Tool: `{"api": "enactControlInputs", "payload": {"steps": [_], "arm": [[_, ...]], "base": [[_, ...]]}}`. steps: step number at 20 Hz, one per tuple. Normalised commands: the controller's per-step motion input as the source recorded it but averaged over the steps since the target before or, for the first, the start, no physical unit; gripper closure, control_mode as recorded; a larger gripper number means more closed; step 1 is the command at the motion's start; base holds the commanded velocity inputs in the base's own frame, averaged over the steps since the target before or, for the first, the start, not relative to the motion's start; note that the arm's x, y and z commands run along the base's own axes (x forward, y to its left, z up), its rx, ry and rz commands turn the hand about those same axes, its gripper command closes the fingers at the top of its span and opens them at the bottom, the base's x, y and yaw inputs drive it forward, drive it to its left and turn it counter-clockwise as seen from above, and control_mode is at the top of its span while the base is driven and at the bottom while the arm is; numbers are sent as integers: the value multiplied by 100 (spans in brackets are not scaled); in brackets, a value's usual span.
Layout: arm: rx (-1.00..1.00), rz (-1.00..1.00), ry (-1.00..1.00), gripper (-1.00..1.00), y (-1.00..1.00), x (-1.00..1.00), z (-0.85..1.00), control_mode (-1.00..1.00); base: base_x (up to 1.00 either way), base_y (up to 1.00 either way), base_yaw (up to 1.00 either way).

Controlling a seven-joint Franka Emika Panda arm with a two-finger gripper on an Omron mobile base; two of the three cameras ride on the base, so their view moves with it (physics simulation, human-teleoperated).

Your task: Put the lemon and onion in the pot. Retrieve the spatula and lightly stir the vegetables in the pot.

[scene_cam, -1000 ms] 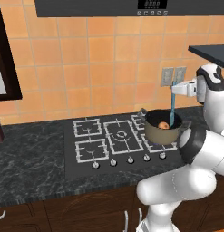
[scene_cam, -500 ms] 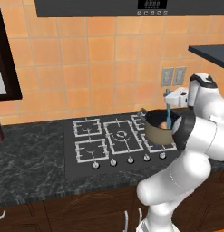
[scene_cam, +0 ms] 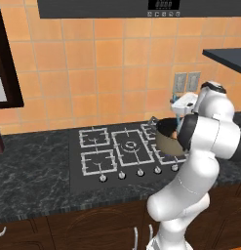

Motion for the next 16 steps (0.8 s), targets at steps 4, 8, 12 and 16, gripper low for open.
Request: {"api": "enactControlInputs", "payload": {"steps": [4,8,12,16], "arm": [[16,7,-30,100,50,31,1,-100],[16,1,-7,100,6,-6,9,-100],[6,0,0,100,0,-36,0,-100],[1,-6,0,100,-9,-9,49,-100]], "base": [[0,0,0],[0,0,0],[0,0,0],[0,0,0]]}}
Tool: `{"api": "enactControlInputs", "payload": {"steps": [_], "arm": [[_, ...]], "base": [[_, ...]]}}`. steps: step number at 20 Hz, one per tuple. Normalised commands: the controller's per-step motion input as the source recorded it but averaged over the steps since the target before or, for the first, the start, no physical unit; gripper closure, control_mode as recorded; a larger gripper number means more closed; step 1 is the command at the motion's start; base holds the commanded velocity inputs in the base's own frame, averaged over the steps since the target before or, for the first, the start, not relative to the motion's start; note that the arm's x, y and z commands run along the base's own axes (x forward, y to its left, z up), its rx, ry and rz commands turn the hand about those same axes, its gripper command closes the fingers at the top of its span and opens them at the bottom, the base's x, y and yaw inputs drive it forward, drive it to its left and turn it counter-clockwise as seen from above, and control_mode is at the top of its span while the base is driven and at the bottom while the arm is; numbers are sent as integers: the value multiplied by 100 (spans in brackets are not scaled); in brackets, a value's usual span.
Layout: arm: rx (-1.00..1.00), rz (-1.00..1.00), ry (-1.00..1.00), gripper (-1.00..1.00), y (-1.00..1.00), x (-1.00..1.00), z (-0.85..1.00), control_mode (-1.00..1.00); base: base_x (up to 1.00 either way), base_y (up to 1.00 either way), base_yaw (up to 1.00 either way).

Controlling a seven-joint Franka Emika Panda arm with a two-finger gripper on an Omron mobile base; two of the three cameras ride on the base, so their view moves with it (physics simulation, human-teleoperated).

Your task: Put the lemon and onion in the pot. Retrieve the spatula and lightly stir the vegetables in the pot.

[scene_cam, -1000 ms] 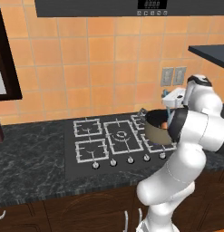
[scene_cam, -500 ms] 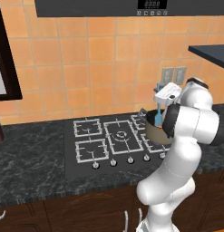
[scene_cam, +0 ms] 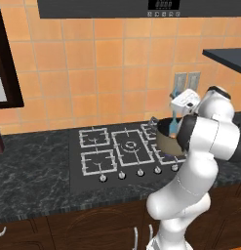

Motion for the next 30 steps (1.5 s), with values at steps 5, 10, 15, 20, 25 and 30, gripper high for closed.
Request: {"api": "enactControlInputs", "payload": {"steps": [5,10,15,20,25,30], "arm": [[6,-18,13,100,5,0,25,-100],[10,-27,18,100,36,0,-5,-100],[8,-27,10,100,15,0,-29,-100],[7,-25,3,100,-2,6,-58,-100],[6,-20,0,100,-20,27,-53,-100],[0,-15,0,100,-16,26,-74,-100]], "base": [[0,0,0],[0,0,0],[0,0,0],[0,0,0],[0,0,0],[0,0,0]]}}
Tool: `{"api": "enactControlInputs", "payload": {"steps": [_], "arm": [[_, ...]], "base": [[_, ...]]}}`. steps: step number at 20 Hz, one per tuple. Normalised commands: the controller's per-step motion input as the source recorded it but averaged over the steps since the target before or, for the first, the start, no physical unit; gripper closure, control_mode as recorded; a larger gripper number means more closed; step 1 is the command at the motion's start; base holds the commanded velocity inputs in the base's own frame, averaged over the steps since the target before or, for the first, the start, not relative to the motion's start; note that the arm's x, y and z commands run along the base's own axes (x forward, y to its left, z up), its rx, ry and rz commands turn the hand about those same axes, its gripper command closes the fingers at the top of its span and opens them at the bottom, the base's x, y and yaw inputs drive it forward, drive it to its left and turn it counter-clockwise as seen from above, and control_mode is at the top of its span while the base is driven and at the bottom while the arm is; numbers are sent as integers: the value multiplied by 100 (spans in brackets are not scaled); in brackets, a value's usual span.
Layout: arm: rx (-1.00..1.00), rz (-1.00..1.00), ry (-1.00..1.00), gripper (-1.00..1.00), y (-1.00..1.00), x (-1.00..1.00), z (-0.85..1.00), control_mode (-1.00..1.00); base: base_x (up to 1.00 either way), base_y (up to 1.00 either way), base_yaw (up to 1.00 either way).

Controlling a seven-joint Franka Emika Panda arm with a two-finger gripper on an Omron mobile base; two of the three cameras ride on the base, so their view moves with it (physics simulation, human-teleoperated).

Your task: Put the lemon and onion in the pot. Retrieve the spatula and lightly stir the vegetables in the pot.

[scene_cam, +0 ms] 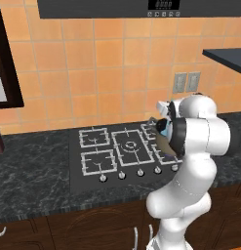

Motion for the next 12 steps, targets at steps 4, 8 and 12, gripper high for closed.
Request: {"api": "enactControlInputs", "payload": {"steps": [4,8,12], "arm": [[0,-10,-13,100,-25,20,-46,-100],[-11,-3,-32,100,-27,13,0,-100],[-22,0,-31,100,-19,0,-5,-100]], "base": [[0,0,0],[0,0,0],[0,0,0]]}}
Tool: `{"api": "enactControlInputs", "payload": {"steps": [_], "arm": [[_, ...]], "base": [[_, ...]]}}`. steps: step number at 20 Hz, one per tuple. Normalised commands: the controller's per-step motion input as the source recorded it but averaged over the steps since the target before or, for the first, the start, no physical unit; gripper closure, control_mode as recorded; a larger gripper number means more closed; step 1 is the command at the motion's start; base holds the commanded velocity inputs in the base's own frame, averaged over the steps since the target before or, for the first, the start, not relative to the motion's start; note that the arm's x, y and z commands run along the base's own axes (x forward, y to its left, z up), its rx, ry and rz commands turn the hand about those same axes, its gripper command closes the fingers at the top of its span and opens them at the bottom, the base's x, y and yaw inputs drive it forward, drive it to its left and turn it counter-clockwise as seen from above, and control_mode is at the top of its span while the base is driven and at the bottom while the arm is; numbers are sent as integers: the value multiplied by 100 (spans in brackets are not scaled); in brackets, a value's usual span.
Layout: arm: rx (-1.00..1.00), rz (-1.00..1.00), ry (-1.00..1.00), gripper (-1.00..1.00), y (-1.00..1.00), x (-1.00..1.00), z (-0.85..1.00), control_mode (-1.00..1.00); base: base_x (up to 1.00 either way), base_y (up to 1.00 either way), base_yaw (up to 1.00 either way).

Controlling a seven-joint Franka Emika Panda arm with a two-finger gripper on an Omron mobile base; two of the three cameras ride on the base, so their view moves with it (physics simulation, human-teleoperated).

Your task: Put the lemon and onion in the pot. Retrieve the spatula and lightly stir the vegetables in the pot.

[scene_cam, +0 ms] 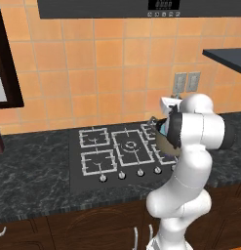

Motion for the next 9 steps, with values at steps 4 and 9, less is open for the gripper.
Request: {"api": "enactControlInputs", "payload": {"steps": [4,9], "arm": [[-12,0,-21,100,-19,-9,0,-100],[-5,0,-5,100,-14,-35,7,-100]], "base": [[0,0,0],[0,0,0]]}}
